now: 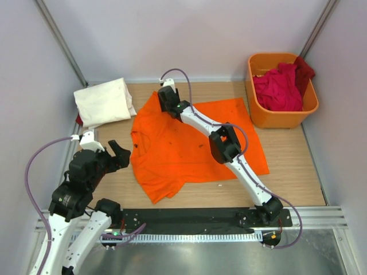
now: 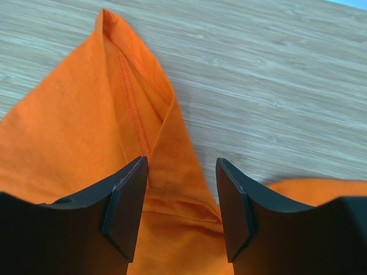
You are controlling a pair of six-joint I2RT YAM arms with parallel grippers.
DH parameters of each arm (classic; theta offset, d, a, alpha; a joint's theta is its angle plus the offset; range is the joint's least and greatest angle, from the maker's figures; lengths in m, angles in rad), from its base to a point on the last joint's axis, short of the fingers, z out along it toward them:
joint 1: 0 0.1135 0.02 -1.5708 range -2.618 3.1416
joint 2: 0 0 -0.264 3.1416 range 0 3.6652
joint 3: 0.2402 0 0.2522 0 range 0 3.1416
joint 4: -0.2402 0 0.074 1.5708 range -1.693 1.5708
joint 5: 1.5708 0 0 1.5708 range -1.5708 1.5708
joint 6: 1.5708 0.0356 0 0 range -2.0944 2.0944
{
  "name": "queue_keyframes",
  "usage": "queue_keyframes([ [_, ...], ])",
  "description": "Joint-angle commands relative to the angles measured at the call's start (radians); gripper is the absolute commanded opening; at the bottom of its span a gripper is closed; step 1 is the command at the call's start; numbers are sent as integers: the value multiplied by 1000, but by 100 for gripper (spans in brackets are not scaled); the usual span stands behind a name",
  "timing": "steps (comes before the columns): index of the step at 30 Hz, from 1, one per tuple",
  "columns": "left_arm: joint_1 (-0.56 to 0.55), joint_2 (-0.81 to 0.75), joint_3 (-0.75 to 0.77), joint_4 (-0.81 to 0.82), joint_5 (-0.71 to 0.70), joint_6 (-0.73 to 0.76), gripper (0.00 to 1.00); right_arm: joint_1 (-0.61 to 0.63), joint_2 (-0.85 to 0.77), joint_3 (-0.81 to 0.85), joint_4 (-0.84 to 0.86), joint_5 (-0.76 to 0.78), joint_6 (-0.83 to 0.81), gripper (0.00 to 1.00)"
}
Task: Fold and stack the t-shirts
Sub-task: Flatten the tshirt out
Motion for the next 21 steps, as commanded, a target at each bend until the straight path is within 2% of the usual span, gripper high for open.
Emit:
queue_keyframes([
  [1, 10, -3, 12, 30, 7, -3, 83, -1, 5, 57, 65, 5, 1, 56],
  [6, 19, -1, 10, 33, 12, -3, 82, -12, 19, 57, 69, 13, 2, 49],
  [7, 21, 0, 10, 34, 14, -3, 82, -17, 19, 54, 69, 16, 2, 46],
  [9, 22, 3, 10, 34, 15, -3, 82, -23, 19, 51, 73, 22, 4, 30],
  [11, 22, 5, 10, 34, 15, -3, 82, -34, 16, 44, 80, 30, 2, 20],
  [12, 22, 6, 10, 34, 15, -3, 82, -37, 16, 44, 89, 39, -7, 20],
  [18, 24, 11, 10, 34, 14, -3, 82, -112, 11, 48, 126, 97, -7, 20],
  [20, 24, 13, 10, 34, 14, -3, 82, -152, 10, 50, 126, 113, 11, 31],
  [21, 24, 16, 9, 34, 12, -3, 82, -167, 7, 48, 126, 119, 18, 47],
])
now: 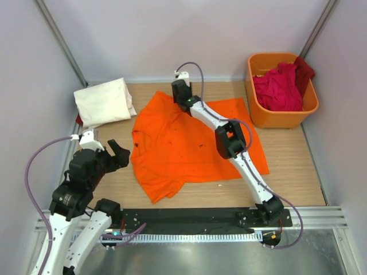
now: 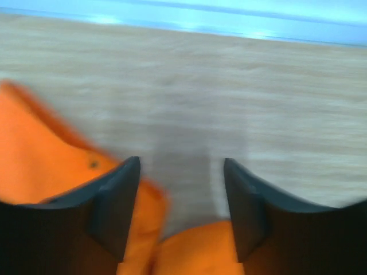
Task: Fold and stack the t-shirts
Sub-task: Flatten the tshirt out
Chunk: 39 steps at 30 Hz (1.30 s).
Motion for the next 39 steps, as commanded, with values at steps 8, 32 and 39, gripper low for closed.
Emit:
queue_keyframes([
  [8, 6, 20, 10, 34, 12, -3, 81, -106, -135, 4, 104, -24, -18, 96],
  [32, -184, 575, -128, 286, 27, -291, 73, 116, -1597, -1660, -101, -124, 556, 95],
  [39, -206, 827, -151, 444, 24, -285, 74, 154, -1668, -1817, -205, -147, 594, 94],
])
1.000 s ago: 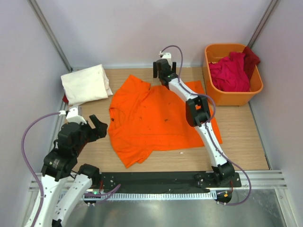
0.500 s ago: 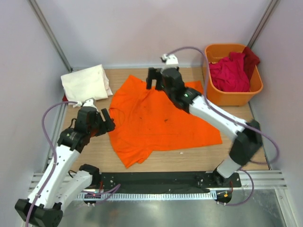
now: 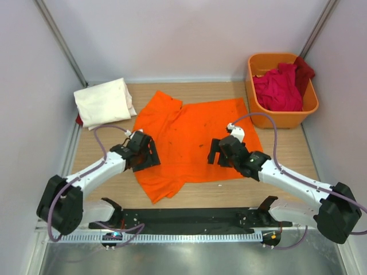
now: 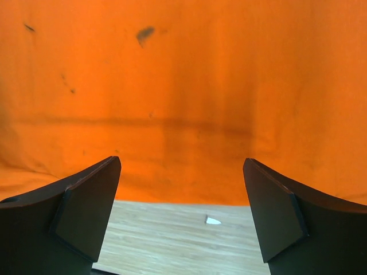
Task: Fold and stack the t-shirts
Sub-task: Flatten the tshirt out
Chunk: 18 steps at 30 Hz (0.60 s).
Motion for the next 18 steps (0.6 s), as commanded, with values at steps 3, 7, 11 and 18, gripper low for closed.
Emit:
queue_keyframes([
  [3, -2, 168, 21, 163, -53, -11, 74, 12, -7, -68, -24, 4, 64, 96],
  [7, 3, 311, 82, 157, -97, 7, 74, 10, 68, -74, 29, 53, 38, 99],
  [11, 20, 436, 161, 159, -94, 20, 74, -31, 193, -34, 83, 42, 2, 100],
  [18, 102, 547, 289, 125, -76, 59, 75, -161, 454, 95, 134, -42, -59, 100],
])
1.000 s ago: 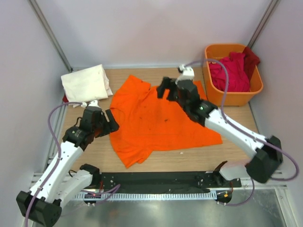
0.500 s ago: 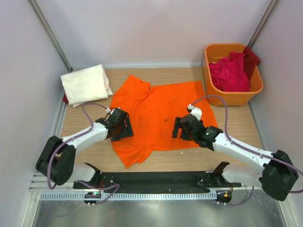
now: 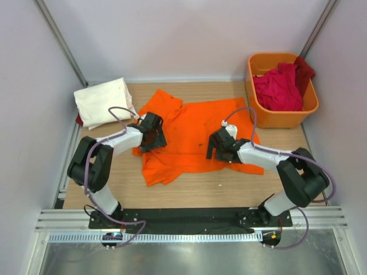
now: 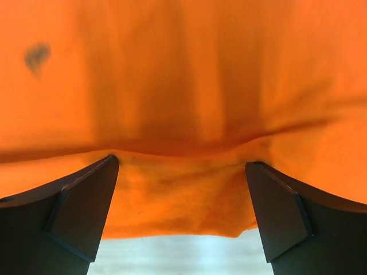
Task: Fold and stack the t-shirts
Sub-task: Flatten the tshirt out
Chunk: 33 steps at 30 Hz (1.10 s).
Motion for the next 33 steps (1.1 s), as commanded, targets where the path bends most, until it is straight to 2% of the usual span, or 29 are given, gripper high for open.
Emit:
queue_keyframes([
  [1, 65, 93, 40, 0, 13, 28, 75, -77, 108, 67, 64, -37, -53, 100],
  [4, 118, 131, 130, -34, 31, 54, 75, -150, 191, 162, 43, -31, -98, 100],
  [6, 133, 138, 181, -83, 31, 71, 74, -163, 226, 262, -34, -19, -141, 100],
  [8, 133, 118, 246, -135, 40, 94, 74, -161, 217, 323, -80, -26, -153, 99],
  [11, 122, 37, 292, -203, 53, 120, 75, -126, 124, 324, -132, -40, -147, 99],
  [15, 112, -120, 326, -330, 52, 166, 77, 7, -41, 311, -229, 12, -81, 99],
  [16, 112, -154, 323, -355, 54, 183, 77, 77, -101, 307, -232, 7, -61, 98],
  [17, 112, -240, 315, -399, 56, 216, 77, 111, -134, 279, -226, -8, -37, 97],
  [19, 112, -336, 274, -439, 37, 241, 78, 186, -181, 210, -171, -54, 51, 91],
  [22, 112, -534, 183, -506, 31, 261, 80, 338, -220, 128, -56, -67, 169, 75],
  [23, 112, -636, 159, -514, 52, 264, 80, 409, -191, 123, -34, -54, 187, 73],
  [25, 112, -732, 73, -528, 72, 267, 80, 460, -125, 156, -23, -10, 215, 67],
  [26, 112, -831, 45, -528, 79, 269, 81, 498, -44, 175, -25, 2, 217, 66],
  [28, 110, -916, -4, -524, 81, 223, 84, 527, 30, 240, -23, 25, 212, 66],
  [30, 110, -1026, -44, -479, 179, 229, 84, 543, 136, 283, -22, 35, 204, 69],
  [33, 110, -1121, -93, -436, 174, 209, 86, 544, 248, 353, -16, 59, 183, 70],
])
